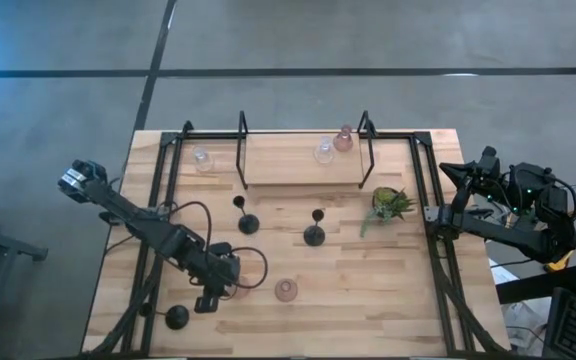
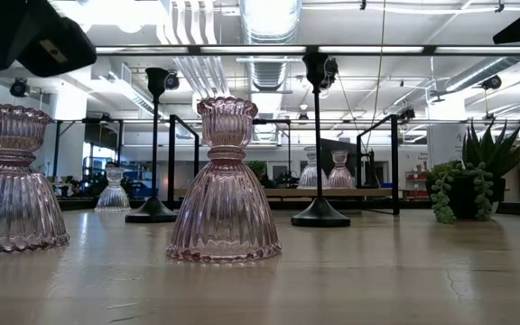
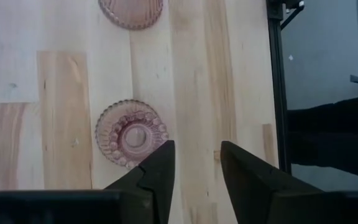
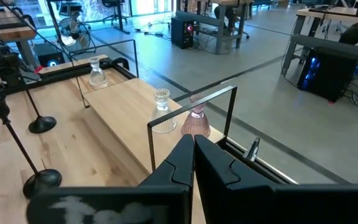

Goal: Pick & Place candle stick holders
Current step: Put the left pink glass candle holder on the shelf

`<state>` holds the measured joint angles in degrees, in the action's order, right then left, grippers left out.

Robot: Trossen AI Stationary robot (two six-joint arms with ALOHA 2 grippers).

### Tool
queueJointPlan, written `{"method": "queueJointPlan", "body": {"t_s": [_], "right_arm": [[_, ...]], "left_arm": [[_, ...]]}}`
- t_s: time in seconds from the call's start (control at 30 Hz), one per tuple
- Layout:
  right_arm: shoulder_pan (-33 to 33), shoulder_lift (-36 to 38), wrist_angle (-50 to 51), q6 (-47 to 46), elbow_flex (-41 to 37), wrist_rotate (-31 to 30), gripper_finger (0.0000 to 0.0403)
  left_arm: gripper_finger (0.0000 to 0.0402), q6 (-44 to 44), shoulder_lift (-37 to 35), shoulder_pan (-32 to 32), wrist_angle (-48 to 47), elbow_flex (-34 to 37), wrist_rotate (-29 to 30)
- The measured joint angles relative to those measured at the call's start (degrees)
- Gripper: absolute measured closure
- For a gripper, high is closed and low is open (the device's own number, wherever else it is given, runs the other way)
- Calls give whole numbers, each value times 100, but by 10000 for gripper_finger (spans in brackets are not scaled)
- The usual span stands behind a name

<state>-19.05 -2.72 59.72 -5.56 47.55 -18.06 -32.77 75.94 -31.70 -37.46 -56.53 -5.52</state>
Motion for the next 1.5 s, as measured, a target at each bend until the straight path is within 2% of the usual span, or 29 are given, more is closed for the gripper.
{"method": "queueJointPlan", "body": {"t_s": [0.67, 1.0, 1.2, 1.3, 1.5], "right_arm": [[0, 0, 0, 0, 0, 0, 394], [0, 2, 0, 0, 0, 0, 394], [2, 2, 0, 0, 0, 0, 394], [1, 2, -1, 0, 0, 0, 394], [1, 1, 0, 0, 0, 0, 394]], "left_arm": [[268, 63, -8, 0, 1502, 1116, 18], [258, 282, 372, 9, 1661, 1178, 152], [231, -115, 604, 22, 1740, 1133, 50], [228, -456, 614, 22, 1588, 1020, 51], [229, -503, 614, 22, 973, 730, 212]]}}
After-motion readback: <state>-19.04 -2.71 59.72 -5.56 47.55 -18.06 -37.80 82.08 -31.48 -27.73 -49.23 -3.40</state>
